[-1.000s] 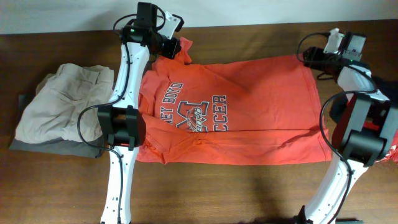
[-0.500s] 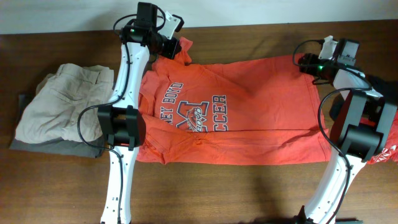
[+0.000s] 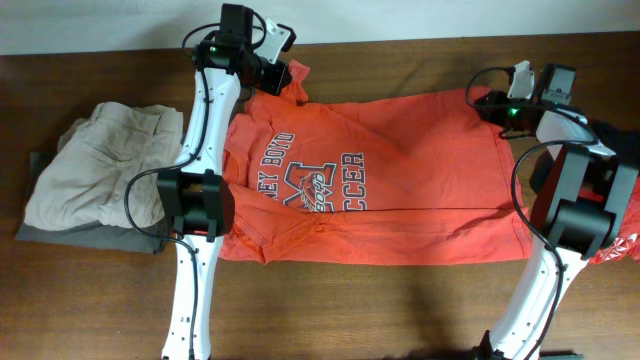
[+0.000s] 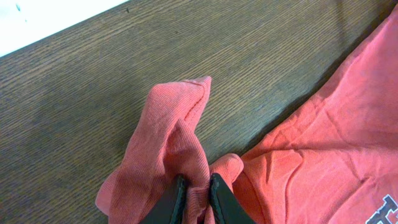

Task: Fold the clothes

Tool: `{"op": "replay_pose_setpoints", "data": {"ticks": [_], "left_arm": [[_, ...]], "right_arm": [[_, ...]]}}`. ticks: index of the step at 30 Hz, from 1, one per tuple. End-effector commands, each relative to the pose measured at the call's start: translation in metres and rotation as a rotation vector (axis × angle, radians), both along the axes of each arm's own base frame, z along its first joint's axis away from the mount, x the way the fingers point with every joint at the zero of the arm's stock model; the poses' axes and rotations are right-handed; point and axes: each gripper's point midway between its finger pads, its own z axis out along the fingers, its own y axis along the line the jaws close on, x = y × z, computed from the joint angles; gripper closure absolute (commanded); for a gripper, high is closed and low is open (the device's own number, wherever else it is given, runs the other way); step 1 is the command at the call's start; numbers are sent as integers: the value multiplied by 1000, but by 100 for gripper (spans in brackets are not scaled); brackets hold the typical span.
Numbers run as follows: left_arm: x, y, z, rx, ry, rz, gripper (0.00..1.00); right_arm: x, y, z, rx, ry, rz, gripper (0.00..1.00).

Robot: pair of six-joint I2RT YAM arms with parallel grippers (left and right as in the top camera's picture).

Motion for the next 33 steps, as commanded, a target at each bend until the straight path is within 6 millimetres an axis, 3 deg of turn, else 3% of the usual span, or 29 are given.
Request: {"op": "replay_pose_setpoints", "data": {"ticks": [1,9,14,19,23,28,33], "left_arm": [[1,-5,30,-12,-60,-22,86],[-1,-3,40,-12,-64,-19,86],[-11,-2,54,-10,-51,-21,86],[-28,1,55,1,16,-20,85],[-46,4,59,12,80,-20,82],[-75,10,59,31,196,-20,81],[-105,16,50,57,330,-18,82]], "right_arm": [[5,0,7,24,-10,8,80],[-1,-1,71,-24,-13,37,96],[-18,1,102,-35,29,20,96],[-38,6,125,-33,70,13,96],[-59,11,128,-30,145,6,96],[-89,15,115,-20,290,-5,96],[-105,17,108,-16,370,-11,96]]}}
